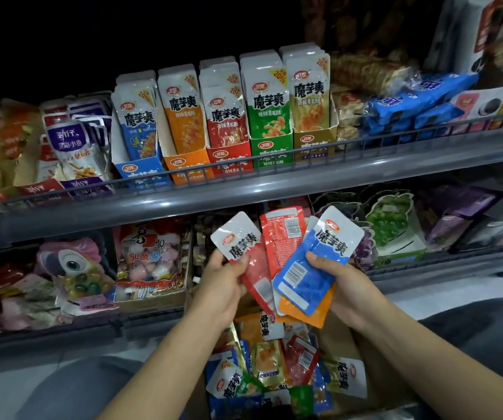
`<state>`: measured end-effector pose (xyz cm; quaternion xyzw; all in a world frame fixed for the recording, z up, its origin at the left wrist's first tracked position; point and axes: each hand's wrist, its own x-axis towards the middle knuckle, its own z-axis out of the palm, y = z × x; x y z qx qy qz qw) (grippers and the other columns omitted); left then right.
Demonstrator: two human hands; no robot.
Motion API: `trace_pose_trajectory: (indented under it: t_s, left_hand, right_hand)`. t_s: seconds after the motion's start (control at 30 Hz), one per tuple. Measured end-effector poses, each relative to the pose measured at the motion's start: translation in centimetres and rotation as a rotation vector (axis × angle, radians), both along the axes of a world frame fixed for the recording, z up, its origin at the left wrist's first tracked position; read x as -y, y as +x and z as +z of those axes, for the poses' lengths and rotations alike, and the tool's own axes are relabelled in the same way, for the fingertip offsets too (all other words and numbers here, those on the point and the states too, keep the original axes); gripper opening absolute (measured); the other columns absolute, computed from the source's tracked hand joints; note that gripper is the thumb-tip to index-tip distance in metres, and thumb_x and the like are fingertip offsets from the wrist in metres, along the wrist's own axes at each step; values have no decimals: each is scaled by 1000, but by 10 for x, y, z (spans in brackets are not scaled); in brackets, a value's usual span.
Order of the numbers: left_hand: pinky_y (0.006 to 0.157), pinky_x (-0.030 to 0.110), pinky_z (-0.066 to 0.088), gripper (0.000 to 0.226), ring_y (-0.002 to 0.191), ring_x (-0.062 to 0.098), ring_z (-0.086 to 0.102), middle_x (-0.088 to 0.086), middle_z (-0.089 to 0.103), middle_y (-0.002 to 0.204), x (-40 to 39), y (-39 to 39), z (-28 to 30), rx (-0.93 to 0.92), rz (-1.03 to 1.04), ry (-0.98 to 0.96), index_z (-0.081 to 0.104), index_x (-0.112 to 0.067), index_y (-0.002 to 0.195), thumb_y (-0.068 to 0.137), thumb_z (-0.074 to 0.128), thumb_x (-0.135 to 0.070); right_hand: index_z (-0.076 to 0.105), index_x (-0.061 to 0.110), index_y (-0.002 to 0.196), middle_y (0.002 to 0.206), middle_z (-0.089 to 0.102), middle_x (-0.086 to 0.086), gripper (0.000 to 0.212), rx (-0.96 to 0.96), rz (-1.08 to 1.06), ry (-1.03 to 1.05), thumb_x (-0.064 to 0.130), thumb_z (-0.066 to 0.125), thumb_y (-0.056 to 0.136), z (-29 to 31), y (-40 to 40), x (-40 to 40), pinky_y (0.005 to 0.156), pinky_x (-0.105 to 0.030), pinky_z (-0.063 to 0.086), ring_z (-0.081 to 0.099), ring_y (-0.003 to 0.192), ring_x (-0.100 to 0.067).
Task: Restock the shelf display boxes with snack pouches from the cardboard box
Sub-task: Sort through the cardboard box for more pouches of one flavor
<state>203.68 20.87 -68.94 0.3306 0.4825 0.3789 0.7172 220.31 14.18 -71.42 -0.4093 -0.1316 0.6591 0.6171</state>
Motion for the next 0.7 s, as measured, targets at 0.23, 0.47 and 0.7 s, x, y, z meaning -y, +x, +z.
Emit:
trace_pose_trajectory:
  t_s: [0.23, 0.47, 0.7]
  left_hand:
    - [65, 35, 53, 59, 84, 20, 66, 8, 65, 105, -12, -11, 3, -107, 25, -13, 37, -16, 138, 87, 65, -24]
    - [40, 16, 42, 66, 90, 12, 61, 2, 58, 98, -9, -10, 11, -159, -83, -49, 40, -20, 133, 76, 73, -28]
    - [64, 32, 54, 33, 78, 22, 64, 13, 70, 87, -8, -13, 12, 161, -164, -198, 61, -5, 104, 92, 49, -34]
  right_hand:
    - [61, 9, 107, 96, 73, -11, 21, 1, -13, -74, 10, 61, 86, 3, 4, 2, 58, -36, 59, 72, 78, -26]
    - [61, 9, 108, 95, 74, -10, 22, 40, 9, -73, 9, 60, 86, 8, 3, 6, 60, -36, 60, 72, 78, -26]
    - [64, 6, 101, 91, 74, -13, 20, 183, 36, -113, 7, 65, 81, 18, 13, 9, 58, -36, 59, 72, 73, -28]
